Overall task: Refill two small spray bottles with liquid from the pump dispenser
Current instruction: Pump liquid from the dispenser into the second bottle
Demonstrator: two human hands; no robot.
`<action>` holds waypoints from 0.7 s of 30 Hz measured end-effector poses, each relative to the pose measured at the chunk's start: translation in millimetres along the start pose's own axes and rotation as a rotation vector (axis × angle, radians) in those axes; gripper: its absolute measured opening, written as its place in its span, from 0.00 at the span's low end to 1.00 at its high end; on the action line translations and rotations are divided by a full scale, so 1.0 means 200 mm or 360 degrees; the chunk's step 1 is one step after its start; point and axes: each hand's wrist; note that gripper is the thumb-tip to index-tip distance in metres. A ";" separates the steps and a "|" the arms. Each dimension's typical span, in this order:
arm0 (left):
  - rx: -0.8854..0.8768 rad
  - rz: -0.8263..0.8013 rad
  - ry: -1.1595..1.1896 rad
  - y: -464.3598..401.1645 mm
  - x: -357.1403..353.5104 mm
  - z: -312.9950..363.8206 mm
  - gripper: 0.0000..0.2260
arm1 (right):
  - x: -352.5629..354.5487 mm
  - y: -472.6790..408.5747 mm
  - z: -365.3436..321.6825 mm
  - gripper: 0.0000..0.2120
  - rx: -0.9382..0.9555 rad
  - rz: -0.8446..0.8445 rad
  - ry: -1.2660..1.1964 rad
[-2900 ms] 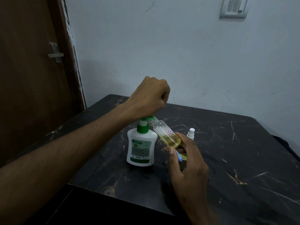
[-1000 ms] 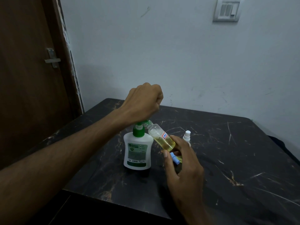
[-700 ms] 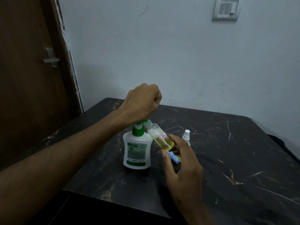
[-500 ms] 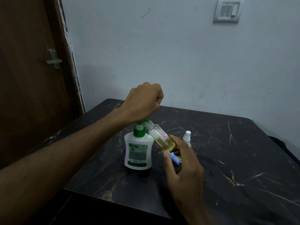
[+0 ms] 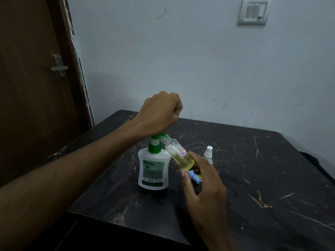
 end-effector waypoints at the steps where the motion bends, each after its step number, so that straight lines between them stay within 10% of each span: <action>1: 0.0006 0.0005 0.0006 0.00 -0.01 0.00 0.16 | 0.00 0.00 0.00 0.20 -0.0007 -0.0004 -0.0005; 21: 0.0050 -0.0004 0.0022 0.01 0.00 0.00 0.18 | 0.00 0.00 0.01 0.19 0.0016 -0.0022 0.0000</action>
Point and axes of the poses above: each hand's wrist, its own y-axis away from the middle knuckle, its own x-axis out of the back of the hand, z = x × y, and after that the axes turned 1 degree about -z, right-handed
